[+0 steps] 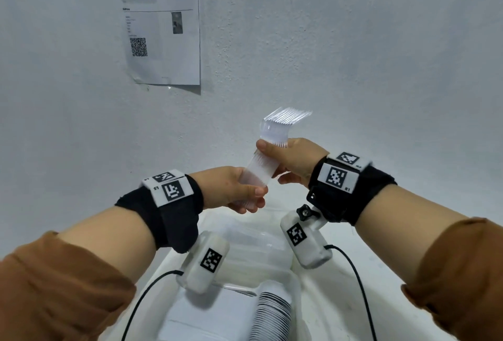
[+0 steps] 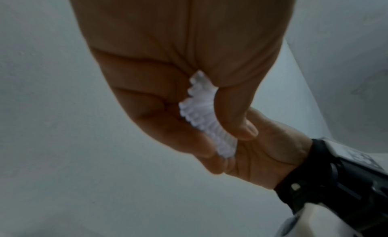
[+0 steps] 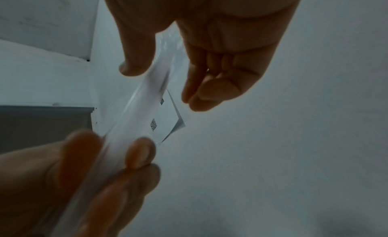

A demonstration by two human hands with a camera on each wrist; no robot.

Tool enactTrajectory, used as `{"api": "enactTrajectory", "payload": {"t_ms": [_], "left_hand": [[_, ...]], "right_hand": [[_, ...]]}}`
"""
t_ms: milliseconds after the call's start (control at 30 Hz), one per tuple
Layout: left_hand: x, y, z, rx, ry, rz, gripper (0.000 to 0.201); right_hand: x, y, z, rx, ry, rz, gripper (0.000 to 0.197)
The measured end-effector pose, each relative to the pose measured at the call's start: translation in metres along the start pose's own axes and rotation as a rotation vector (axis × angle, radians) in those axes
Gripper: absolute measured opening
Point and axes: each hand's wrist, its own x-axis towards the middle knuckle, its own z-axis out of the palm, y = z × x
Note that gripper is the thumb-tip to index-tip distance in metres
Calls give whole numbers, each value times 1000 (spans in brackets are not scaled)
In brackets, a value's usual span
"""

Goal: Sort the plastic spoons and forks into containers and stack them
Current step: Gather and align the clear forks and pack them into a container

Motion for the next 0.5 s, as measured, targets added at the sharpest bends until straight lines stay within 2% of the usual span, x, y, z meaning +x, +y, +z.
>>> {"api": "enactTrajectory", "payload": {"t_ms": [100, 167, 233, 300, 367, 433, 500], "left_hand": [[-2, -13, -14, -23, 12, -25, 9], [-4, -22, -24, -37, 16, -48, 9], [-6, -29, -32, -40, 9, -67, 9], [-6, -35, -39, -46, 7, -80, 6], [-7, -41, -44, -41, -10, -92, 7], [-7, -46, -46, -25, -53, -98, 8], [-7, -51, -50, -1, -99, -100, 10]], "right_hand": [[2, -5, -1, -256, 103, -4, 33], [1, -9, -2, -384, 218, -98, 24], [-3, -15, 1, -446, 267, -232, 17], [-4, -22, 10, -607, 203, -349, 20], [-1, -27, 25, -829, 62, -433, 40], [3, -29, 42, -1060, -95, -454, 59], [10, -28, 59, -1294, -201, -450, 69]]}}
